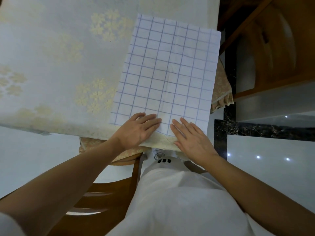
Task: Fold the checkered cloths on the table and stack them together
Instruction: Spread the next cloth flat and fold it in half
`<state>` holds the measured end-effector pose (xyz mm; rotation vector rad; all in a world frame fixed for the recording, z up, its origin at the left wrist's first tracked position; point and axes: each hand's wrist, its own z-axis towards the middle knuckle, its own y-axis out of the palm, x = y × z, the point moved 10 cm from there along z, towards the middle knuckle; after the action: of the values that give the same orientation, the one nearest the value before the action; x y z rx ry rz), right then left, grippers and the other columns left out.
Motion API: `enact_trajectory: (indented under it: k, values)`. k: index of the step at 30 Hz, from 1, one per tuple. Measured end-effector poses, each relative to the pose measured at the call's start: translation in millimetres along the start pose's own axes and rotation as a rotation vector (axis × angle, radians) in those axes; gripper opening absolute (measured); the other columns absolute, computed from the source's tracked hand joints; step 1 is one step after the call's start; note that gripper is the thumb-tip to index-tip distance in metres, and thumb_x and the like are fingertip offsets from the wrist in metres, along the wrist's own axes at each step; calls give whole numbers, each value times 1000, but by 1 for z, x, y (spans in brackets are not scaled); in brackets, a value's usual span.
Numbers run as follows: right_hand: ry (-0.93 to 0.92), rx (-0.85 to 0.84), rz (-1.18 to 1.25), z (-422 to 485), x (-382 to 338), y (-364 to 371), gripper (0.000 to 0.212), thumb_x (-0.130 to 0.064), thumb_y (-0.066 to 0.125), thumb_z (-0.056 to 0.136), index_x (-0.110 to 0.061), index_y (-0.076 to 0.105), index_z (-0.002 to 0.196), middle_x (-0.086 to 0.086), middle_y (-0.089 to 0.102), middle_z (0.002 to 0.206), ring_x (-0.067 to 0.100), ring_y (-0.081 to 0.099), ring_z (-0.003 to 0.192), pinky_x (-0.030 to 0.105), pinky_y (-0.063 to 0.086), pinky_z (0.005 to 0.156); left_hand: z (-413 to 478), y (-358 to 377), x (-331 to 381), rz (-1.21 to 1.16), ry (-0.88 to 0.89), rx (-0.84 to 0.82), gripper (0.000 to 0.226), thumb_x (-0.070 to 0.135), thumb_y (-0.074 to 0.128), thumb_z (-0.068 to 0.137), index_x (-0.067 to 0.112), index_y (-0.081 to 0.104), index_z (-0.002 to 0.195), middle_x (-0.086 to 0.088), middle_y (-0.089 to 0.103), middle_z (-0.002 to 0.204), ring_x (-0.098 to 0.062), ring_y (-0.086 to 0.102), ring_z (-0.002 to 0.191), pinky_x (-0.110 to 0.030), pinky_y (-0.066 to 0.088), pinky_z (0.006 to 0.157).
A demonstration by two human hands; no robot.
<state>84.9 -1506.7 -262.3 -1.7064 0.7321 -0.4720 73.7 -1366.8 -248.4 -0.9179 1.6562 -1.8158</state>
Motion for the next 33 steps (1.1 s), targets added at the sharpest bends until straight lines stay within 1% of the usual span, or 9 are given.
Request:
enact_trajectory:
  k: [4,8,11,17,21,23,27,31,33]
  values:
    - [55,0,30,2,0,-1,61,-42,34,102,-9,34,153,9,31,160,28,27,149,49,35,115,2,-3,-2,12,-36,-1,51,9,69,89,9,54,138,-8,52,146,-28,48,135,-46,41,106]
    - [120,26,52,7,0,-6,64,-46,36,98,-10,38,151,8,37,157,28,34,145,48,37,114,14,-14,0,-1,-109,65,34,20,58,95,9,61,128,-7,60,137,-28,54,128,-46,46,95]
    - [132,49,59,9,-2,-9,64,-46,33,98,-10,38,151,9,38,157,28,35,145,47,36,115,23,-18,-2,-17,-178,94,29,21,57,94,11,64,121,-4,64,131,-27,58,123,-46,49,87]
    - [130,62,39,10,-2,-9,61,-43,33,100,-9,38,151,9,38,157,28,35,145,46,36,115,18,-11,-9,-12,-120,14,49,6,72,83,8,59,131,-8,58,139,-28,53,129,-43,47,95]
    - [144,64,46,9,-2,-8,61,-43,34,100,-10,37,151,9,37,157,27,34,145,45,35,116,20,-12,-13,-34,-107,19,51,2,73,81,8,61,130,-8,60,137,-27,56,127,-43,49,93]
    - [148,78,62,9,-2,-10,61,-43,34,100,-10,38,151,8,37,157,26,35,145,45,36,115,22,-15,-12,-48,-114,39,45,7,68,84,8,63,128,-8,62,134,-27,57,125,-43,50,92]
    - [150,100,86,9,-3,-12,63,-45,35,99,-10,39,151,8,38,157,26,36,144,45,36,115,19,-17,-10,-80,-123,28,41,23,46,94,8,62,129,-8,62,135,-27,56,128,-43,50,95]
    - [144,98,105,10,-3,-14,60,-39,32,97,-9,41,149,9,42,154,27,40,142,45,42,111,17,-22,-9,-105,-146,68,39,19,42,98,8,62,129,-9,63,134,-25,57,127,-40,52,95]
    - [108,127,117,8,-3,-17,54,-28,41,98,-9,43,148,8,45,152,27,43,140,45,45,108,17,-26,-6,-110,-163,95,38,18,42,100,7,62,129,-10,64,132,-25,59,125,-40,54,93]
